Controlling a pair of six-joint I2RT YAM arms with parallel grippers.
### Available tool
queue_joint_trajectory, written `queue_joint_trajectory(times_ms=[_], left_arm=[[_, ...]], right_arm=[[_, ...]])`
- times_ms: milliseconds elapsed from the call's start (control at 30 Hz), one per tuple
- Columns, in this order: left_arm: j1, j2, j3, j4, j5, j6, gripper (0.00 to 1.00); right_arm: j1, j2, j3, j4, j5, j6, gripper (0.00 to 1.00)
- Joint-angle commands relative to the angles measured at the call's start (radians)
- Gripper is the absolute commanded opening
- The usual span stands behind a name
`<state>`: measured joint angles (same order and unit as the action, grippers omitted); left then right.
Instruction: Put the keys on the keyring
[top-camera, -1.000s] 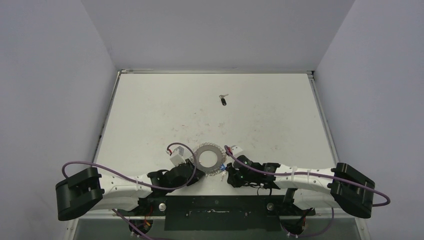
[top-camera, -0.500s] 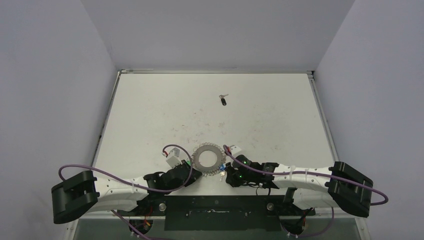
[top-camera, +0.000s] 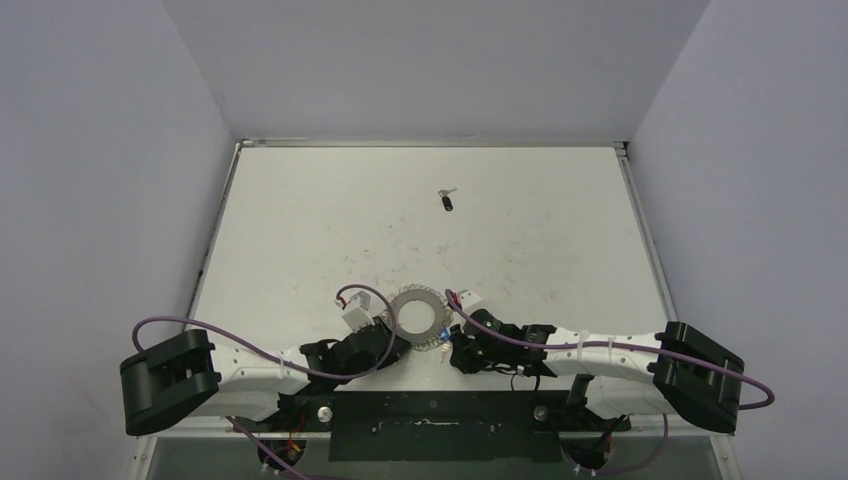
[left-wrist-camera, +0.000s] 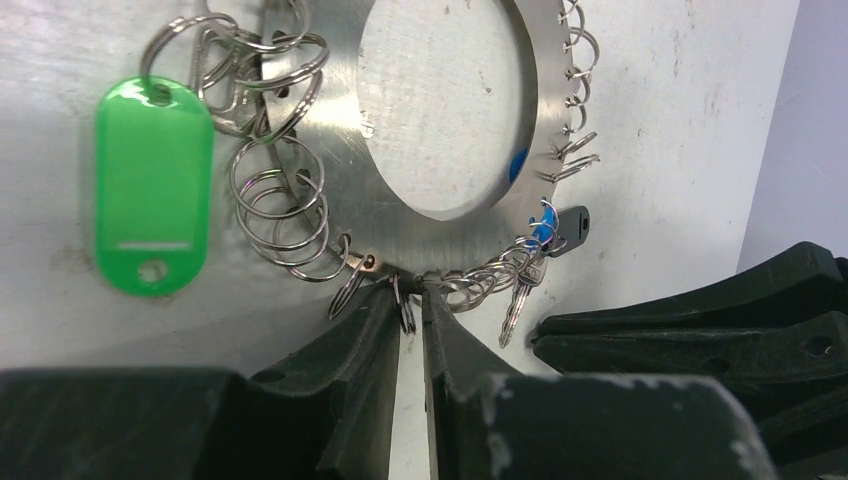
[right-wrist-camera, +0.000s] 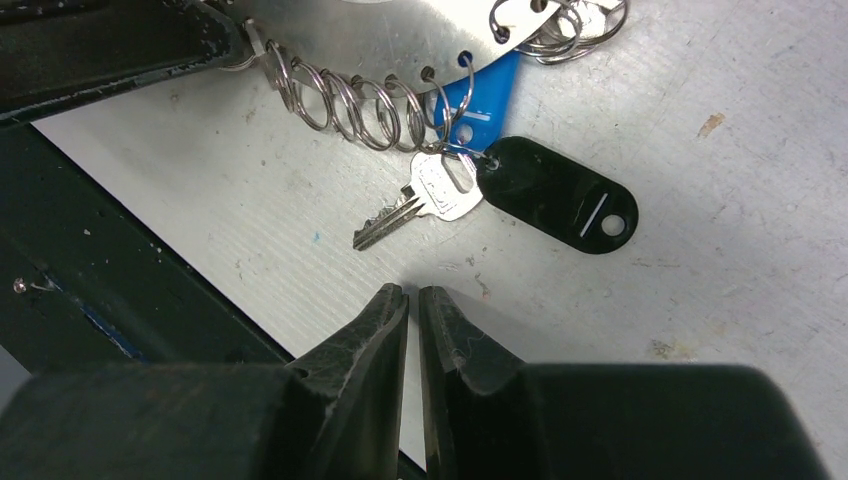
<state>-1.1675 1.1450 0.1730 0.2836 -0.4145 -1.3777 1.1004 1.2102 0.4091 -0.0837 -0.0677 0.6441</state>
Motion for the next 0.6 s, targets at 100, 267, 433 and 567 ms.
queue_joint_trajectory(times_ms=[100, 267, 433, 567], left_arm=[[0.005, 0.054, 0.061, -0.004, 0.016, 0.132, 0.01], [0.005, -0.017, 0.129, -0.168, 0.012, 0.197, 0.00], [0.010, -0.119, 0.233, -0.372, 0.067, 0.352, 0.00], [0.029, -0.130, 0.336, -0.502, 0.196, 0.529, 0.00]], right_arm=[[0.005, -0.016, 0.035, -0.009, 0.011, 0.001, 0.14], [0.006, -0.091, 0.053, -0.038, 0.029, -0.014, 0.16], [0.003, -0.198, 0.073, -0.037, 0.051, -0.082, 0.24], [0.000, -0.261, 0.080, 0.016, 0.014, -0.247, 0.31]])
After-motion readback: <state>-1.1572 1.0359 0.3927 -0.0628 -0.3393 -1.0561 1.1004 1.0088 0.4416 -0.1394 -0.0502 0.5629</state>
